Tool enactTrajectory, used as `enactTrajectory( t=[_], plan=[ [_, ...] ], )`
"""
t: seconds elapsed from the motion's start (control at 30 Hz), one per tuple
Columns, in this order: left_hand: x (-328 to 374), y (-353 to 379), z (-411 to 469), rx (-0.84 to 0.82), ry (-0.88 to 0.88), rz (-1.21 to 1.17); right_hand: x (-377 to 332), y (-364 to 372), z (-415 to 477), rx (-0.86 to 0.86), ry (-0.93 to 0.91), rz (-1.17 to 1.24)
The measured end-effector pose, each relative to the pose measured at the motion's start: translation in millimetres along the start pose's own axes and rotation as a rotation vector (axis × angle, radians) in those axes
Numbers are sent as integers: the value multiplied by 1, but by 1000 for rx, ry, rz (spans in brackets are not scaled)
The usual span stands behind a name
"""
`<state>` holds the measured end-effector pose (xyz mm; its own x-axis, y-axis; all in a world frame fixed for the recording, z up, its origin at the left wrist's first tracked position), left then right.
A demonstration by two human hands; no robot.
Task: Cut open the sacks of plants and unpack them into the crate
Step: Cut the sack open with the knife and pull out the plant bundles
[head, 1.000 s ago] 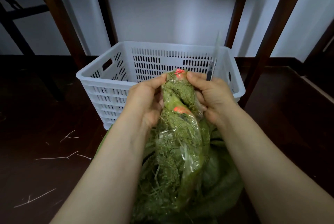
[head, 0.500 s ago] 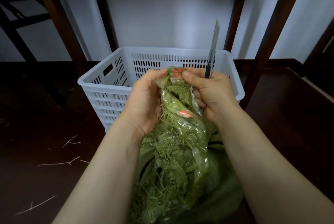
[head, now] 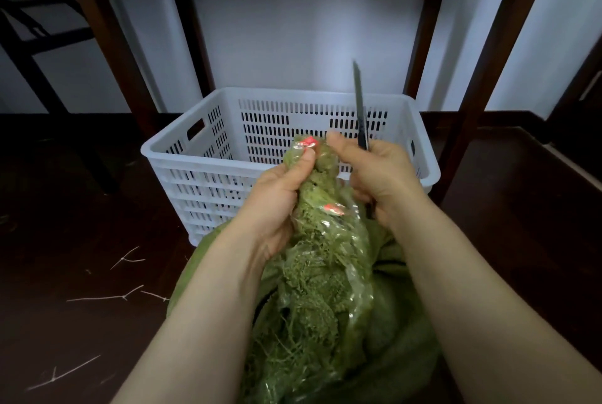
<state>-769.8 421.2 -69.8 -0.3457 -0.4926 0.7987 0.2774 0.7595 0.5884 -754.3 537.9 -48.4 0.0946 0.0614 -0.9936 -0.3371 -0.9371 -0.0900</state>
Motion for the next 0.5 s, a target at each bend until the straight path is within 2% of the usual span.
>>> enactTrajectory(
  t=[0.1, 0.23, 0.37, 0.5],
  plan=[
    [19, -22, 3, 61, 99, -28, -7, -12, 2, -110, -2, -98],
    [35, -35, 1, 96, 151, 10, -18, -19, -6, -234, -124, -471],
    [36, -38, 1, 147, 191, 92, -13, 1, -20, -459, -101, -555],
    [37, -38, 2, 152, 243, 167, -11, 2, -19, -458, -72, -604]
  ],
)
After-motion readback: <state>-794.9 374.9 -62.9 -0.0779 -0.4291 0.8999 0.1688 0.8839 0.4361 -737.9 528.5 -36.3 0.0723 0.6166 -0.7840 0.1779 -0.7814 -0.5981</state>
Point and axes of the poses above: each hand's wrist, its own z-axis towards the middle knuckle, its own y-axis out of the palm, x = y × z, the point moved 8 cm from there along z, towards the middle knuckle, and after that the axes turned 10 degrees about -z, right-handed, at the moved point
